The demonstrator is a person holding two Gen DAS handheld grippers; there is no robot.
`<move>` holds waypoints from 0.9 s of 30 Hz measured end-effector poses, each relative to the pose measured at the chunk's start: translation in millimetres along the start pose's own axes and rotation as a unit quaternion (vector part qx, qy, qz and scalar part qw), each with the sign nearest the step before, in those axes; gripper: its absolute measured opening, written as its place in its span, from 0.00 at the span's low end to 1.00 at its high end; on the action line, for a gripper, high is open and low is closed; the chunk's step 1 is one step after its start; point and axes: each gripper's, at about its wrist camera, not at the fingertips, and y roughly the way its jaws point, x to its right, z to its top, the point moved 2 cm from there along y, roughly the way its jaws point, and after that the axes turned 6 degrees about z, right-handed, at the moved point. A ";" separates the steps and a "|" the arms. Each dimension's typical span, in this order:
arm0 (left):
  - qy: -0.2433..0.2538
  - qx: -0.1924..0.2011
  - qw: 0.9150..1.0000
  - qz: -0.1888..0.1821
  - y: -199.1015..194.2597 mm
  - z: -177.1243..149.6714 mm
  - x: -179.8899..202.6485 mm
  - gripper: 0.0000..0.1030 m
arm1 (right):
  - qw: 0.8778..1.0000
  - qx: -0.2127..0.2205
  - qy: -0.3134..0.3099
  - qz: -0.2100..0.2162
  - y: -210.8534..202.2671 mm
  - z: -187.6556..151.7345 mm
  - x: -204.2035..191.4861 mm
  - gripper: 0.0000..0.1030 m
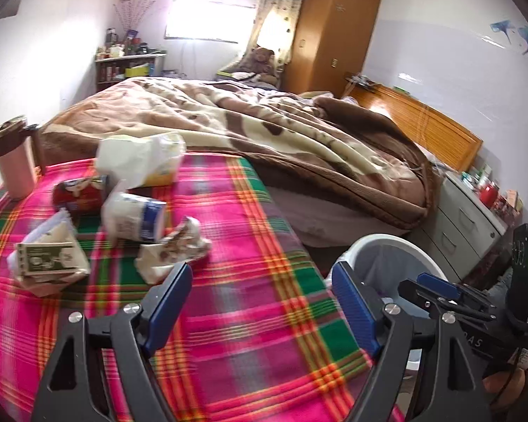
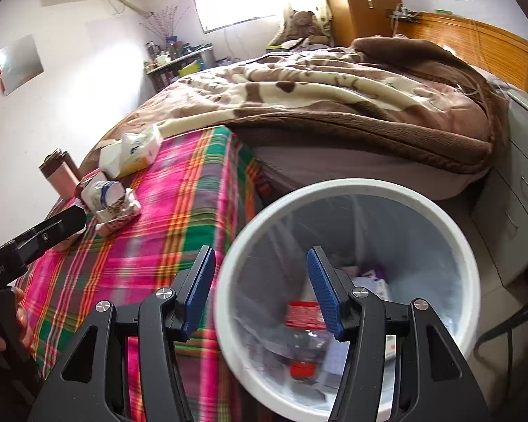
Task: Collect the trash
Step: 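Move both grippers back over the trash on the bed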
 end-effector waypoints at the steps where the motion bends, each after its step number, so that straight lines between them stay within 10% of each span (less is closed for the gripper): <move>1: -0.006 0.000 1.000 0.006 -0.6 0.6 -8.7 0.81 | 1.000 -0.001 -0.004 0.004 2.6 1.1 -4.5 0.54; 27: -0.073 -0.020 0.991 0.113 7.2 -2.1 -183.8 0.81 | 0.992 -0.082 -0.019 0.091 109.6 18.0 -118.3 0.54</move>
